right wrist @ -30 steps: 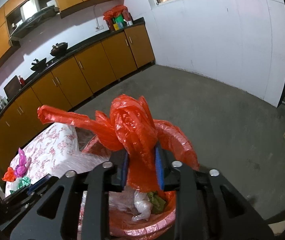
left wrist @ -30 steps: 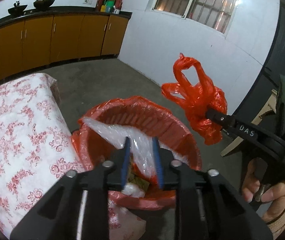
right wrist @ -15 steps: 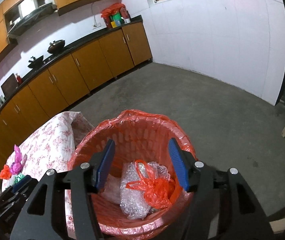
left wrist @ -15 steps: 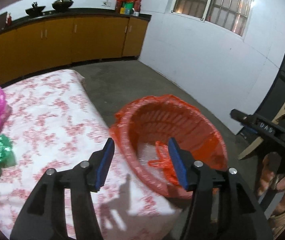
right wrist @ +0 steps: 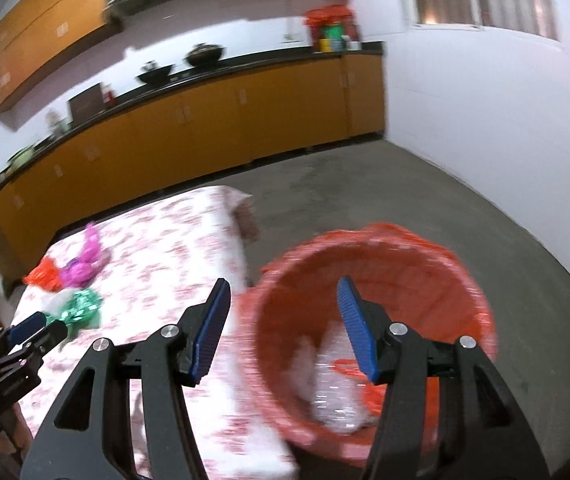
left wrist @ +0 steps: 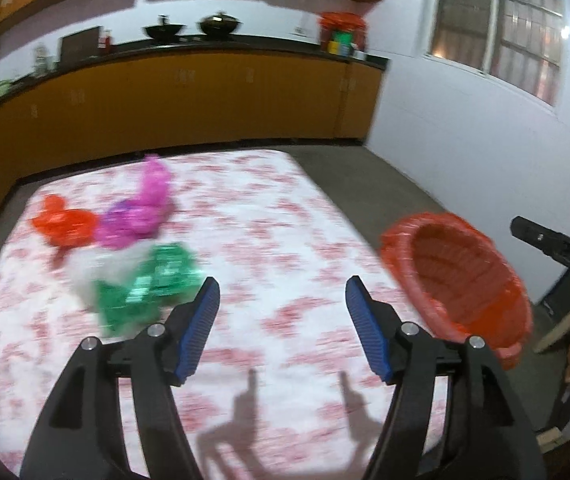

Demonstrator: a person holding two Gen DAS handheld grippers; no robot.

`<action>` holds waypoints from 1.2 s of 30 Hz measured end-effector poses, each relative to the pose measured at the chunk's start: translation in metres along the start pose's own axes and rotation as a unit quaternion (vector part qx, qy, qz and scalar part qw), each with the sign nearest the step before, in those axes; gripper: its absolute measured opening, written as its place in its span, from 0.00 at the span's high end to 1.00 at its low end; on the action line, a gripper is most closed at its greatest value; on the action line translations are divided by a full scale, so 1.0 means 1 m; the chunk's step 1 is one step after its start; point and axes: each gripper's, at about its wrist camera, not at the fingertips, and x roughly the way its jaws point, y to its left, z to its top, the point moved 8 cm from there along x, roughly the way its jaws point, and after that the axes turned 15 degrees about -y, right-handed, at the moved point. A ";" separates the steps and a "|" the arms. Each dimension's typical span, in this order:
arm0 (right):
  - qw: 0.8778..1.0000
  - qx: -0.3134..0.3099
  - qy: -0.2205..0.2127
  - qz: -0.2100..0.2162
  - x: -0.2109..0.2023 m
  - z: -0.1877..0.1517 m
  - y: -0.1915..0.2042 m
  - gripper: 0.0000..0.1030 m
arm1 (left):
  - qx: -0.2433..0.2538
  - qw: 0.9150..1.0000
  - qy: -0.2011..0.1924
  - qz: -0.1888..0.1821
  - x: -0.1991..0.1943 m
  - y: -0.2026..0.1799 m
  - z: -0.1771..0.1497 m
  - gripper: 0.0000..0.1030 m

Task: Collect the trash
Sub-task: 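Move both tools back over the remaining bags on the table, then grasp the green bag with the right tool while the left tool grasps the white bag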

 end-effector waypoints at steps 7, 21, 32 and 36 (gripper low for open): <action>0.998 -0.028 0.014 0.063 0.014 -0.012 0.081 0.45 | -0.007 0.996 -0.024 0.086 -0.033 0.084 0.001 0.34; 0.981 -0.087 0.060 0.164 0.047 -0.070 0.237 0.45 | -0.061 0.973 -0.053 0.214 -0.084 0.213 -0.010 0.26; 0.969 -0.124 0.067 0.204 0.057 -0.101 0.306 0.45 | -0.105 0.959 -0.053 0.256 -0.100 0.266 -0.022 0.25; 0.969 -0.146 0.078 0.184 0.071 -0.114 0.305 0.45 | -0.109 0.960 -0.047 0.255 -0.097 0.267 -0.027 0.25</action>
